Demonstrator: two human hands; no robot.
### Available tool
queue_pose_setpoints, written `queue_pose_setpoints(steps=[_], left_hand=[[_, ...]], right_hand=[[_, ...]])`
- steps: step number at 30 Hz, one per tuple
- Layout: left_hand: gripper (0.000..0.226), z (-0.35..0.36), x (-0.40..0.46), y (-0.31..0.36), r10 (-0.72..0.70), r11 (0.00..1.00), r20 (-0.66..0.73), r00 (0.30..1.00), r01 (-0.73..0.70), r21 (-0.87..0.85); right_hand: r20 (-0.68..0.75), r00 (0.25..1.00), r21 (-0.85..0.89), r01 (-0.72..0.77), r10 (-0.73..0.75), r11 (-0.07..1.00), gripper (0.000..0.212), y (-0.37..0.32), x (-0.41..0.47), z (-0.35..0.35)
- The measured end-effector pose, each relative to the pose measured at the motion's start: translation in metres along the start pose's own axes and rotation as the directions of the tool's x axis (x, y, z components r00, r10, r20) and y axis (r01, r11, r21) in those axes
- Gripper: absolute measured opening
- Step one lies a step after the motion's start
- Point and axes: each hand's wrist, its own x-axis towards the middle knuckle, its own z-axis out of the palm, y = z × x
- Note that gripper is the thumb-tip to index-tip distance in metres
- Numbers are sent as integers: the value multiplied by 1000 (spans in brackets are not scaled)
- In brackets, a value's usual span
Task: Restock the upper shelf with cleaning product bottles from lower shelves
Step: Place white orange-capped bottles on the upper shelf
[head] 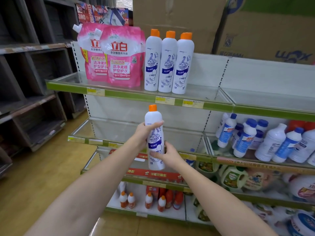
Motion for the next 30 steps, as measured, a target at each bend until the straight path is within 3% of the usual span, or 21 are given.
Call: queue_pose_setpoints(steps=[8,16,19,24,30], left_hand=[[40,40,13,71,183,982,40,982,-184,38],[39,107,23,150,452,863,113,885,-466,197],[56,138,32,183,595,706,160,787,-608,363],[82,185,57,239,752,243,390,532,-773,586],[72,225,105,250,660,-96,558,503,-681,726]], right_hand=[[-209,975,262,132,-77,956,47,-48,25,-37],[-404,889,289,347,-215,892,44,-107,45,-100],[-474,847,279,405,-242,871,38,-123,49,-133],[-554,800,252,426,-231,869,33,-129,69,-187],[-517,833,236,360,-197,903,31,-119,107,-232]])
